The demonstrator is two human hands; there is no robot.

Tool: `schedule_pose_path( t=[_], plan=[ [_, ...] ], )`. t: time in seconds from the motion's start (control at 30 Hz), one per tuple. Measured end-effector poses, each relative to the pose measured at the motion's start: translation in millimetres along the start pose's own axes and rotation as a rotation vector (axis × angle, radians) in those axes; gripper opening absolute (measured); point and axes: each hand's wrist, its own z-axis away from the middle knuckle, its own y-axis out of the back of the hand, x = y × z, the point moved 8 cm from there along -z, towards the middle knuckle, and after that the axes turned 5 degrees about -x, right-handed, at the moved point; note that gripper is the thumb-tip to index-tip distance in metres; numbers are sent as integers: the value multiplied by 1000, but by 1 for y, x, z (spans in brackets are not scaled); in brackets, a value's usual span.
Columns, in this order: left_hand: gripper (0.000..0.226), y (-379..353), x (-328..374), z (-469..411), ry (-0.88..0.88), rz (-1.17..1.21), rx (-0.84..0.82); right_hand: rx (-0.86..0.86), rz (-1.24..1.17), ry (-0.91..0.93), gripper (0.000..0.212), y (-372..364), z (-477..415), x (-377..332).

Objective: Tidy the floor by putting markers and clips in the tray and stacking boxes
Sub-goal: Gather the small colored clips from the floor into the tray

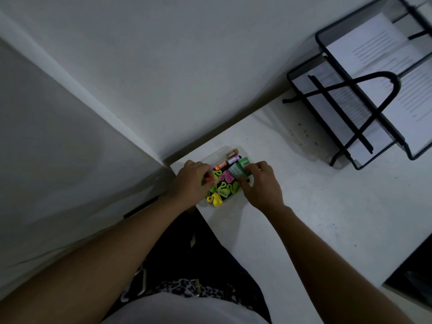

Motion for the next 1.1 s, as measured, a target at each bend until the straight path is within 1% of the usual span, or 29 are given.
schedule_pose_path(
  t=[0.07,0.13,0.37,0.5,0.6,0.67,0.77,0.83,1.03,1.1],
  plan=[
    [15,-2,-2,0,1,0,9,13,38,-19,34,0,0,-1],
    [15,-3,-4,0,-1,3,15,39,75,-6,30,0,0,-3],
    [12,2,-9,6,-13,-27,49,88,76,-57,25,2,-4,-8],
    [20,4,-11,11,3,-55,64,74,140,-97,30,1,-7,-5],
    [33,1,-12,14,24,-110,37,83,179,-60,31,2,-6,-4],
    [37,0,-13,15,37,-102,26,85,158,-14,28,2,-5,-5],
    [39,-2,-13,16,45,-91,11,38,43,47,23,2,-5,-1],
    [40,-3,-13,15,51,-96,3,23,25,70,21,4,-4,2],
    [40,-4,-12,15,57,-105,-20,50,57,-19,29,3,-8,7],
    [39,-4,-12,15,56,-103,-23,58,70,-13,32,5,-6,5]
  ],
)
